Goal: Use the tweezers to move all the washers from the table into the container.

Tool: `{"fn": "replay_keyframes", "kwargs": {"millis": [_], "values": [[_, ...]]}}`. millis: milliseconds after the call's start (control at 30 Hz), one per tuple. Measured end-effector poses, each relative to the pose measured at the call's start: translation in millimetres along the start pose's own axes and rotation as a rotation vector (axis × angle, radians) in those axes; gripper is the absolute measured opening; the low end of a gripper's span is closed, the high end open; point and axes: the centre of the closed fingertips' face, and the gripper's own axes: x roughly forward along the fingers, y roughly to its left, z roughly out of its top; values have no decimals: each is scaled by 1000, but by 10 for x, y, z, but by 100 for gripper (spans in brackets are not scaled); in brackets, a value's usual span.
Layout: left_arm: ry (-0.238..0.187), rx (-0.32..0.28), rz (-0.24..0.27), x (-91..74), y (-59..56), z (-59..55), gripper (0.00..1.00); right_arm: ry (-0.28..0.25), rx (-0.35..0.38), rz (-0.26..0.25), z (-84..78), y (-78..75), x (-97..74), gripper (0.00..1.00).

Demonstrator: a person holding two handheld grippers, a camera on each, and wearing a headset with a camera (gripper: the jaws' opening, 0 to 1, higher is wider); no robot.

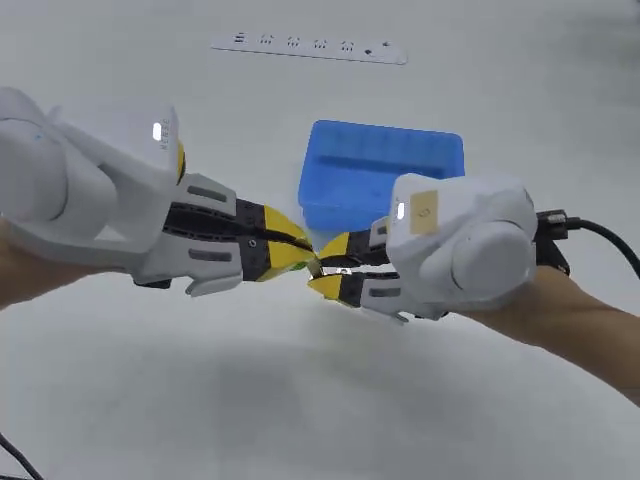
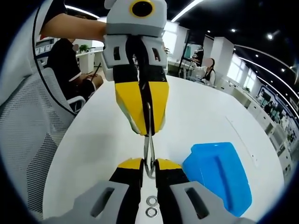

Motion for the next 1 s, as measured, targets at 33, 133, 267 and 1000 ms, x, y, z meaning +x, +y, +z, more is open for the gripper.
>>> {"fn": "replay_keyframes", "kwargs": {"millis": [33,133,267,1000], "values": [[1,-1,0,1,9,-5,6,-2,6,3,-2,-5,6,11],[2,-10,-1,4,29,-27,6,-5,29,14,-9,-7,24,11],[3,-15,-2,16,28,-44,6,0,31,18,-27,-1,41,11],[4,-39,13,35,55,-94,6,1,39,22,-56,-10,93,12]]}}
